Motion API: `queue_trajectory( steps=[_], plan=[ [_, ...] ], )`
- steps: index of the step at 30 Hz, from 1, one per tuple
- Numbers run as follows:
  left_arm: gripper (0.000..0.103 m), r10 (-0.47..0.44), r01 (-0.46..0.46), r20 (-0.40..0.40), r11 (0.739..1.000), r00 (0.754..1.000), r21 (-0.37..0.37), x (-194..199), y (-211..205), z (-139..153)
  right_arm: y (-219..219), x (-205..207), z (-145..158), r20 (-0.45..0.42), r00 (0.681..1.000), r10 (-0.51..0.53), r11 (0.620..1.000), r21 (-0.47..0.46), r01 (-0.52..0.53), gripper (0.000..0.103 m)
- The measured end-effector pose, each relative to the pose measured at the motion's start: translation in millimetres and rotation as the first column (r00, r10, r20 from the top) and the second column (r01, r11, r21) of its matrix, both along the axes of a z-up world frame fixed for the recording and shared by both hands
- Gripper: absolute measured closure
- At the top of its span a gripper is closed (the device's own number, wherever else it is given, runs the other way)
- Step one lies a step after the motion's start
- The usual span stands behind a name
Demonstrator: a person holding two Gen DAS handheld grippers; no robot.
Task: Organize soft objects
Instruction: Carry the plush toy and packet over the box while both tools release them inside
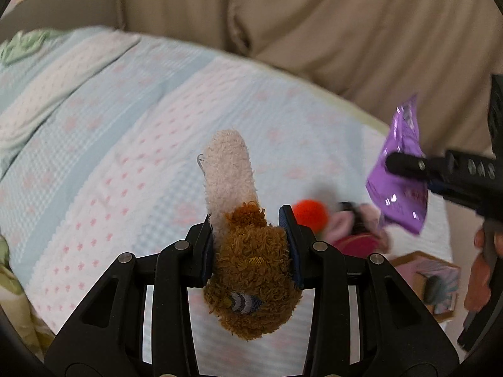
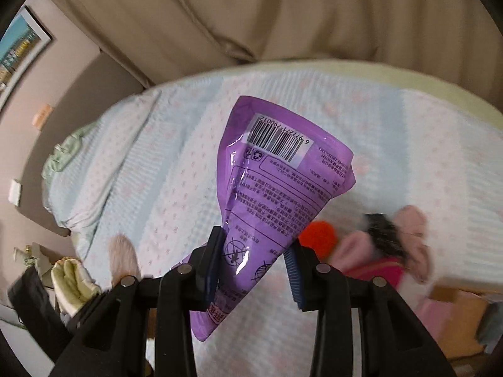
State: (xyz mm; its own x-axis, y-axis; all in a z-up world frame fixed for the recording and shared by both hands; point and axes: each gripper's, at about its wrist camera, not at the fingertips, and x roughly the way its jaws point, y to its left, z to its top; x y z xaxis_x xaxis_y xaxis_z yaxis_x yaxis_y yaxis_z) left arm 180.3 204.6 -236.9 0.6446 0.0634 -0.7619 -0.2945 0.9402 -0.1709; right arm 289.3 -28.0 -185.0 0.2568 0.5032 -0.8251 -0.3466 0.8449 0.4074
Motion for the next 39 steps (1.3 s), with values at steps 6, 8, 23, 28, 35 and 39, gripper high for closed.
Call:
queue_trajectory(
  steps=[6,8,23,28,35,39],
  plan=[
    [0.069,-0.107,0.108,0.053,0.994,0.993,-0.01,-6,-104,50,-99,-41,56,0.079,0.995,-0.055,0.998,-0.012,0.056,0.069],
    [0.069,-0.146,0.147,0.061,0.989,0.987,-0.019,-6,-144,61,-131,-49,65,0.085,0.993,-0.08,0.997,-0.017,0.082,0.069],
    [0.069,-0.456,0.448,-0.071,0.888,0.887,-0.099,32,-374,25,-337,-85,48,0.011,0.94,-0.34,0.93,-0.144,0.338,0.069],
    [0.069,-0.527,0.513,-0.159,0.85,0.835,-0.122,39,-415,-18,-363,-88,9,-0.08,0.912,-0.402,0.904,-0.194,0.381,0.069],
    [0.069,-0.579,0.568,-0.301,0.812,0.757,-0.135,53,-439,-88,-370,-89,-62,-0.168,0.911,-0.377,0.911,-0.242,0.333,0.069],
    [0.069,-0.58,0.578,-0.375,0.806,0.723,-0.131,62,-439,-130,-367,-88,-101,-0.199,0.924,-0.325,0.928,-0.255,0.272,0.069]
  ],
)
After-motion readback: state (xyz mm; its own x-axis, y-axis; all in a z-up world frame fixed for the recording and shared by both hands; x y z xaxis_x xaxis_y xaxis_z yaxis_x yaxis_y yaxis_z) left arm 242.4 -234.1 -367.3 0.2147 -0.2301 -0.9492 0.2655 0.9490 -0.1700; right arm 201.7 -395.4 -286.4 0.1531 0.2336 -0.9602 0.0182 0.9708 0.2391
